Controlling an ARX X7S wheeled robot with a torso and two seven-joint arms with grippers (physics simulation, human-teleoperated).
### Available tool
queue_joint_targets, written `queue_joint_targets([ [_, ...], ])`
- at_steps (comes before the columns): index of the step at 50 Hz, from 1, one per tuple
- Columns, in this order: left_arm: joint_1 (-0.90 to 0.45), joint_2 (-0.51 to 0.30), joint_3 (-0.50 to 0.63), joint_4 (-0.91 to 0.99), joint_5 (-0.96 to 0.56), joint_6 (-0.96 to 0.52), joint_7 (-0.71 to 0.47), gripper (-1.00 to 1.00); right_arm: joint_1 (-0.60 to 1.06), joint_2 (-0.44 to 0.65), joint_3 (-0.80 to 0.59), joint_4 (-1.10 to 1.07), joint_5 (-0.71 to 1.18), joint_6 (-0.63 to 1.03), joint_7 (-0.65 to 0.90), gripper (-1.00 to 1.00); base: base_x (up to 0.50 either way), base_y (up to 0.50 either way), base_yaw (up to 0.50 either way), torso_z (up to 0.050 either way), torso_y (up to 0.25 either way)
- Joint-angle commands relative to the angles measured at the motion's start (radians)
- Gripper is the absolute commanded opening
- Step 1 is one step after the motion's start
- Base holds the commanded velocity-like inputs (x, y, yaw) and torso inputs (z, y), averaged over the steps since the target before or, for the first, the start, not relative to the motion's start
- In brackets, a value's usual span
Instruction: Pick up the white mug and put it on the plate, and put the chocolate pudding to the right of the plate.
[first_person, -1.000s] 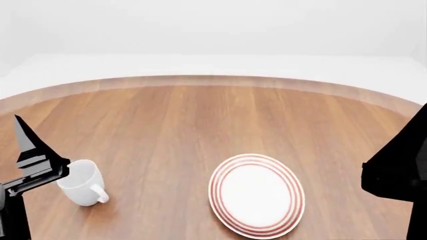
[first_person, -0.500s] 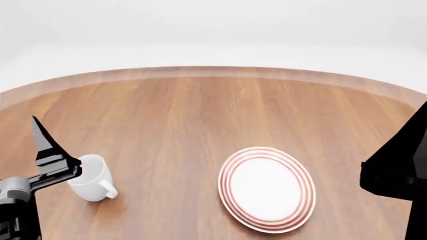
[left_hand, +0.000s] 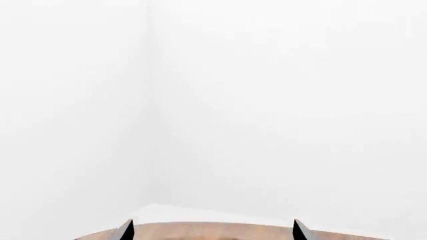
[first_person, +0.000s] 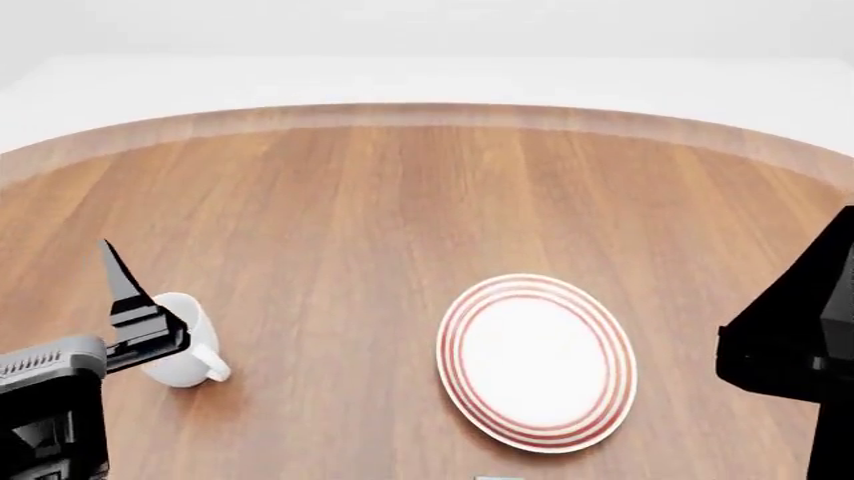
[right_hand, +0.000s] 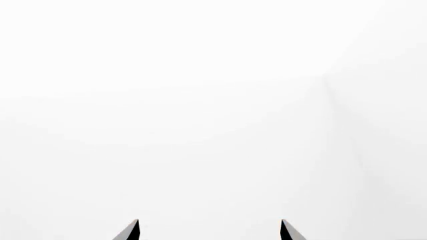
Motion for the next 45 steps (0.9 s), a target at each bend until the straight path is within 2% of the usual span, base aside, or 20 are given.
queue_joint_targets([
  [1, -0.075, 0.057, 0.027, 0.008, -0.043, -0.248, -0.029, 1.0, 0.0, -0.013, 0.012, -0.003, -0.015, 0.003, -0.018, 1.0, 0.0, 0.0, 0.0, 0.0, 0.0],
  [7, -0.191, 0.117, 0.038, 0.019, -0.111, -0.576, -0.13, 1.0, -0.001, -0.011, 0.008, -0.001, -0.016, 0.002, -0.017, 1.0, 0.0, 0.0, 0.0, 0.0, 0.0],
  [18, -0.319, 0.214, 0.083, 0.02, -0.134, -0.829, -0.262, 1.0, -0.003, -0.007, 0.005, -0.003, -0.014, 0.002, -0.011, 1.0, 0.0, 0.0, 0.0, 0.0, 0.0],
  [26, -0.384, 0.257, 0.074, -0.037, -0.162, -0.895, -0.359, 1.0, -0.007, -0.008, 0.001, 0.005, -0.015, -0.008, -0.011, 1.0, 0.0, 0.0, 0.0, 0.0, 0.0],
  [29, -0.415, 0.266, 0.072, -0.065, -0.187, -0.938, -0.422, 1.0, -0.007, -0.007, -0.002, 0.004, -0.015, -0.007, -0.01, 1.0, 0.0, 0.0, 0.0, 0.0, 0.0],
  [31, -0.439, 0.269, 0.049, -0.1, -0.257, -0.949, -0.471, 1.0, -0.008, -0.007, -0.003, 0.004, -0.014, -0.009, -0.01, 1.0, 0.0, 0.0, 0.0, 0.0, 0.0],
  [32, -0.459, 0.271, 0.035, -0.127, -0.29, -0.974, -0.538, 1.0, -0.009, -0.007, -0.003, 0.004, -0.013, -0.009, -0.009, 1.0, 0.0, 0.0, 0.0, 0.0, 0.0],
  [35, -0.478, 0.269, 0.028, -0.173, -0.358, -0.956, -0.639, 1.0, -0.01, -0.006, -0.005, 0.007, -0.01, -0.011, -0.01, 1.0, 0.0, 0.0, 0.0, 0.0, 0.0],
  [45, -0.518, 0.264, 0.054, -0.328, -0.447, -0.877, -0.811, 1.0, -0.013, -0.003, -0.005, 0.01, 0.0, -0.016, -0.007, 1.0, 0.0, 0.0, 0.0, 0.0, 0.0],
])
